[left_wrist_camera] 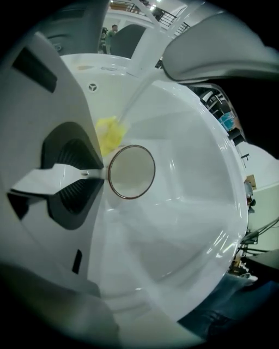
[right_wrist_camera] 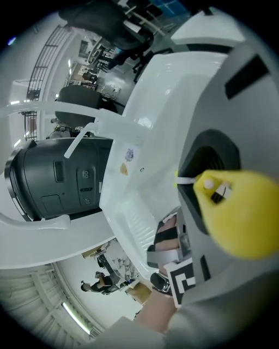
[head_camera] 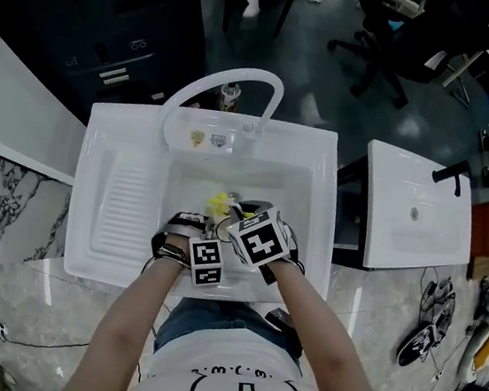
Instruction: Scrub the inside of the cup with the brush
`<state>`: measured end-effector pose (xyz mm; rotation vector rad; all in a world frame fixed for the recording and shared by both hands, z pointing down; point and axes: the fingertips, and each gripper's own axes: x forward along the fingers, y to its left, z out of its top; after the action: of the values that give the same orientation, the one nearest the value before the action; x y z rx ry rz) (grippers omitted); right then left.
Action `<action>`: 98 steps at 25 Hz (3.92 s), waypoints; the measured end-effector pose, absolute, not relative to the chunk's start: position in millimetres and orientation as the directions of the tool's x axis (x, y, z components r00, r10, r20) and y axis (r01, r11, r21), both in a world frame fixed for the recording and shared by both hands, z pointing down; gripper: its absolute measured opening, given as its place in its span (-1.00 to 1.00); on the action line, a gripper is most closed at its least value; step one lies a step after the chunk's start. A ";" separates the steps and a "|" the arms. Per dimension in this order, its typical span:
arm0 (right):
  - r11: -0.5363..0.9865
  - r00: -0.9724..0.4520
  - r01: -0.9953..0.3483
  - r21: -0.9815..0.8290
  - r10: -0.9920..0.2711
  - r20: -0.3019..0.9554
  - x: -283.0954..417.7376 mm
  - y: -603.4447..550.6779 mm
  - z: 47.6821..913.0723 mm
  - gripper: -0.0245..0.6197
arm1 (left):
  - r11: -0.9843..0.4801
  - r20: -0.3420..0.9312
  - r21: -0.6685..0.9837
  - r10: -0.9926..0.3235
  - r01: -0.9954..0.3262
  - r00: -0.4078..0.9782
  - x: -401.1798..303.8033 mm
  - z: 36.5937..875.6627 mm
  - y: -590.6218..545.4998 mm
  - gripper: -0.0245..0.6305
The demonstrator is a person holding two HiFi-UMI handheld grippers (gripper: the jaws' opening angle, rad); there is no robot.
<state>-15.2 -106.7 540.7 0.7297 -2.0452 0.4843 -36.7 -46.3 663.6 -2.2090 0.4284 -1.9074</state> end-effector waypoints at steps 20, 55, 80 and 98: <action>0.736 -0.413 -0.677 -0.012 -0.367 0.834 -10.6 -70.3 515.2 -0.78 | -0.931 0.921 -0.357 -0.364 -0.080 0.134 -33.3 660.5 -50.8 -0.73; 0.585 -0.418 -0.810 -0.047 -0.519 0.746 54.6 -106.0 483.6 -0.78 | -0.809 0.948 -0.103 -0.256 -0.579 0.188 -58.0 672.7 -56.3 -0.73; 0.572 -0.517 -0.818 -0.066 -0.680 0.521 81.0 -89.0 378.3 -0.78 | -0.483 0.755 -0.041 -0.588 -0.875 0.289 -107.1 565.8 -86.2 -0.57; 0.613 -0.576 -0.790 -0.014 -0.734 0.360 56.3 -90.6 333.0 -0.78 | -0.384 0.131 -0.056 -0.918 -0.922 0.375 -110.1 330.5 -89.2 -0.88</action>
<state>56.3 -90.6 333.0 1.2315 -2.5214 0.2477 -110.1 -89.2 330.5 -2.6262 1.7576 -0.2222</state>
